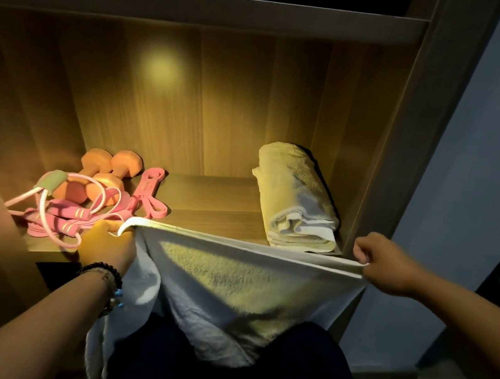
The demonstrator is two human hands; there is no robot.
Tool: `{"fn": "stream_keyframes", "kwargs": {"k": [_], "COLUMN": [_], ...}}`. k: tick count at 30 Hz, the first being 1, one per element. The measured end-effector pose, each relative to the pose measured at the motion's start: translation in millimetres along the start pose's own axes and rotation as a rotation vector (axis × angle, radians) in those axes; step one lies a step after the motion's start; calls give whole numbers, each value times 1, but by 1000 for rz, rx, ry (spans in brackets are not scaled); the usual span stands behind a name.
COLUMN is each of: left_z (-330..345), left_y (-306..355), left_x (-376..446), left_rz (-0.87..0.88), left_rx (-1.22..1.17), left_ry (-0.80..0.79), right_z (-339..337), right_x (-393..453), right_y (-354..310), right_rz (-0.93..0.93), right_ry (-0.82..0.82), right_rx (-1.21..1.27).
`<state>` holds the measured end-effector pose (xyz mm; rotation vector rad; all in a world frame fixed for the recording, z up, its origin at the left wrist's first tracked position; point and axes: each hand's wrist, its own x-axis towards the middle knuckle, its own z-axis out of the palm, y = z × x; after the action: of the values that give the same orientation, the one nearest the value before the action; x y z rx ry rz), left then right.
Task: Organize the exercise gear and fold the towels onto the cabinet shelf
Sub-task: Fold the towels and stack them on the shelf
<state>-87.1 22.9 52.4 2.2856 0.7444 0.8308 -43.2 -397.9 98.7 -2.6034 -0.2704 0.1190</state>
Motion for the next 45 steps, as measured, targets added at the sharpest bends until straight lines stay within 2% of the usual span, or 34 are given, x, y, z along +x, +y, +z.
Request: {"fn": "stream_keyframes", "kwargs": {"k": [5,11,14,18,20,22,28,35,39,43,45], "left_z": [5,4,5,12,12,8,-3,6,15,19,19], "left_y": [3,-1,-4,1,1,-3,0,10,12,11,14], "left_x": [1,5,6,1,0,1,-1,-5,-8,-11,-14], "left_rz": [-43,-54,-42,-85,-93,-73,47,15,-92,-398,-507], "left_rx": [-20,-47,-48,-21,-31,-55,-46,-86,-131,-271,-420], "left_ry": [-19,-52,-42,-24,-29,-70,-110,-139,-253,-397,-425], "right_z": [5,4,9,30,42,41,4,-5,1,10,16], "right_x": [-8,-1,-3,-10,-12,-12,-4,0,3,-6,-14], "right_y": [2,4,5,3,6,14,44,50,43,36,27], "right_rz": [-84,-88,-54,-64,-117,-145,-124,-44,93,225,260], "right_ry": [-108,-182,-297,-428,-395,-285,119,266,256,143,47], "right_rx": [201,161,173,-193,-371,-402,-110,-46,141,373,521]}}
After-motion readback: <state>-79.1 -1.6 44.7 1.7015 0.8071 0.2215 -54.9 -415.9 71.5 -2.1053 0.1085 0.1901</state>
